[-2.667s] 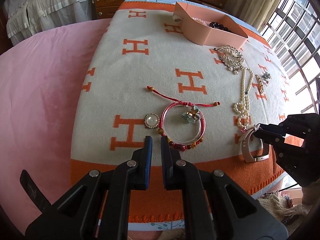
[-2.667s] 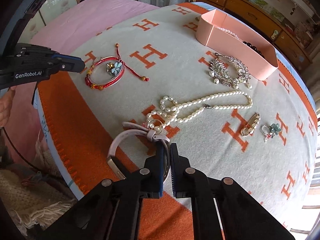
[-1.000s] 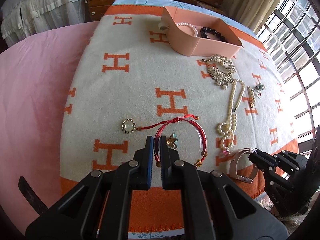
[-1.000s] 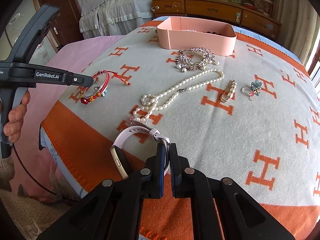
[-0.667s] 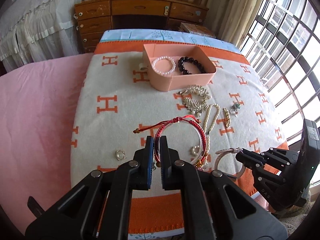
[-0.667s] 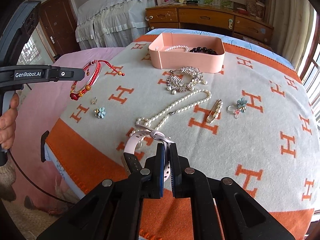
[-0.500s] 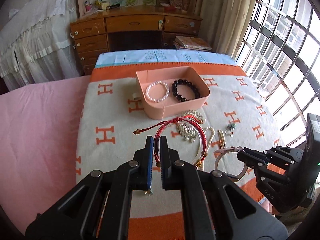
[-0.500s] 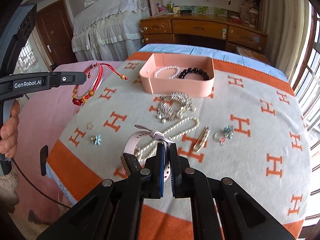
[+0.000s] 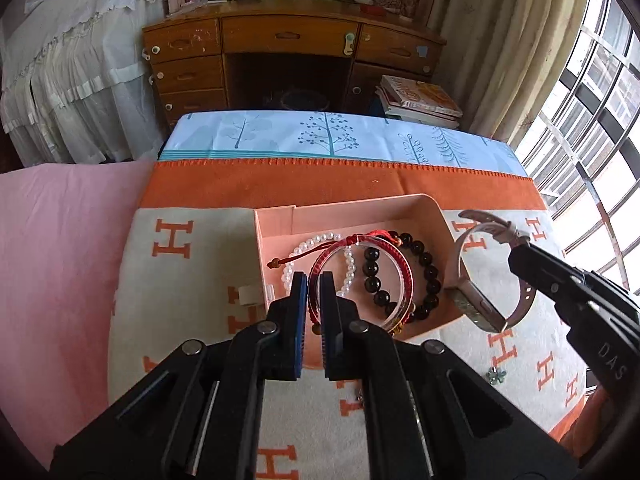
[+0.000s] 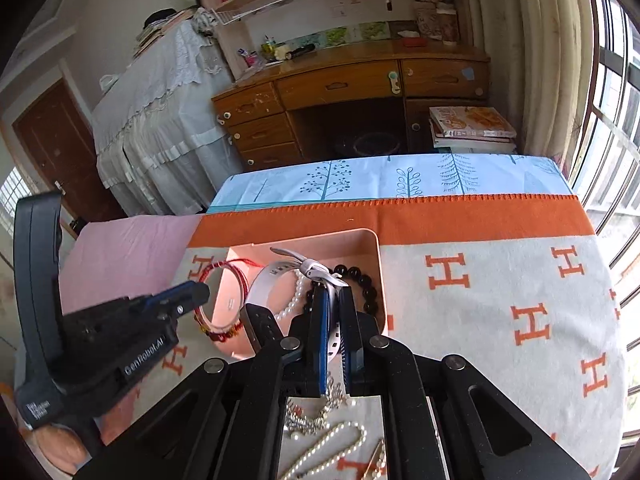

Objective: Organize jewelry
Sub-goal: 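Lower the watch and red bracelet into the pink tray and open both tools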

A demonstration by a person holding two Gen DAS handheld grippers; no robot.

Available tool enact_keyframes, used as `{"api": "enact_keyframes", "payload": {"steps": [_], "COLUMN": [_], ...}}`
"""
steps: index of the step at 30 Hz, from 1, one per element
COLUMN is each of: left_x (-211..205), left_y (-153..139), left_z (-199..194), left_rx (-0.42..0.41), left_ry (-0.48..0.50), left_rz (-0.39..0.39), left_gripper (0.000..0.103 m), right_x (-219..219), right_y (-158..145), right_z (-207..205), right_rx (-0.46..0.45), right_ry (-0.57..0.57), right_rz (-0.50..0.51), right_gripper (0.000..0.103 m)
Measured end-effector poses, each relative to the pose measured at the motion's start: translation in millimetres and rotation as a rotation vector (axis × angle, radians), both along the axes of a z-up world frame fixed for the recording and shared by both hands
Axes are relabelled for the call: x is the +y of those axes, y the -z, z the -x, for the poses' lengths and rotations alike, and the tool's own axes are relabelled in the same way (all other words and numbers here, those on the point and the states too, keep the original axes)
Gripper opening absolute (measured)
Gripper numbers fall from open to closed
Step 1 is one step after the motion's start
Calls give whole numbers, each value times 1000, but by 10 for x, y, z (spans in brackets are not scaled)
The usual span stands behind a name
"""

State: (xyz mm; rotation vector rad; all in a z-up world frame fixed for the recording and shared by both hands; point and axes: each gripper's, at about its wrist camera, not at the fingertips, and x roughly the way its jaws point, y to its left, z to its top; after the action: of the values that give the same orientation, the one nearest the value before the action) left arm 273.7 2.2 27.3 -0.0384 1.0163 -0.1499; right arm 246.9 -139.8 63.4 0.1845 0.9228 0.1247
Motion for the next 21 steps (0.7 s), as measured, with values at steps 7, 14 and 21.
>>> {"api": "enact_keyframes", "payload": {"steps": [7,14,21], "left_x": [-5,77,80], "left_y": [442,523,247], "left_z": [-281,-269,191], "left_rx": [34,81,-12], "left_ry": [10,39,110], "left_rz": [7,64,-37], "left_gripper": [5,5,5], "right_x": [21,93,12], "right_y": [564,820,582], "right_z": [-621,-659,-115], "right_rx": [106,90,-1], "right_ry": [18,2,-16], "right_rz": [14,75,46], "right_gripper": [6,41,41]}}
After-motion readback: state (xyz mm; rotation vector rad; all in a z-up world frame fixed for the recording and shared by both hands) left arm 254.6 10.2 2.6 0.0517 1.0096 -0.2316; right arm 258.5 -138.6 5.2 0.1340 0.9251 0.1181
